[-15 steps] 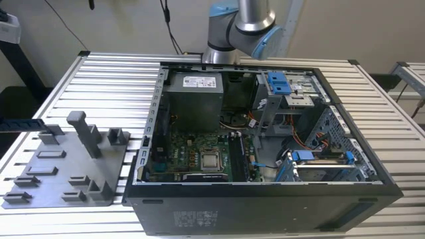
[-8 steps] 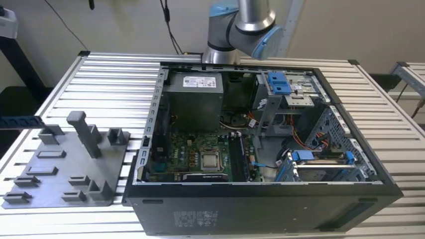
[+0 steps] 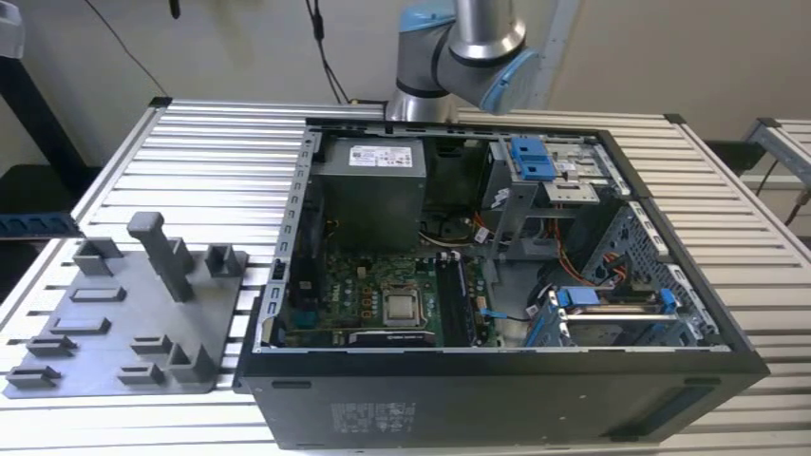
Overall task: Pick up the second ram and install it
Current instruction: 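Pick up the second ram and move it above second insertion slot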
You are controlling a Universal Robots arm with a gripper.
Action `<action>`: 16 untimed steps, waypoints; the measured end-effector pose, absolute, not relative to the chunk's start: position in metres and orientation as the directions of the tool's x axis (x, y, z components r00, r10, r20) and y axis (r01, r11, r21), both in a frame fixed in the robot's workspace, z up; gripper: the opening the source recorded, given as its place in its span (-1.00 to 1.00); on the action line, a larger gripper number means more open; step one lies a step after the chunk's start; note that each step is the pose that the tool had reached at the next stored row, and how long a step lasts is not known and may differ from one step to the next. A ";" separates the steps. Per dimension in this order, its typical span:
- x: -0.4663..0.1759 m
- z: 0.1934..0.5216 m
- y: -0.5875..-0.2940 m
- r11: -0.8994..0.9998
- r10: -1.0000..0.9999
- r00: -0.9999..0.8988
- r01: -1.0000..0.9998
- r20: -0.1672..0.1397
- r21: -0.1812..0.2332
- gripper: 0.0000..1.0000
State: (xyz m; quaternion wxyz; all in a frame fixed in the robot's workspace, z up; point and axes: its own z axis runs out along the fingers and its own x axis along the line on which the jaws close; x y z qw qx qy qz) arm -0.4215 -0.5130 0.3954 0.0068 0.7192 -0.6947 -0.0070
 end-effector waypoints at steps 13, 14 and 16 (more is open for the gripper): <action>-0.422 0.422 -0.513 -0.035 -0.999 0.035 -0.999 -0.001 0.019 -0.72; -0.422 0.424 -0.513 -0.035 -0.999 0.035 -0.999 -0.001 0.019 -0.72; -0.422 0.428 -0.513 -0.035 -0.999 0.035 -0.999 -0.001 0.019 -0.72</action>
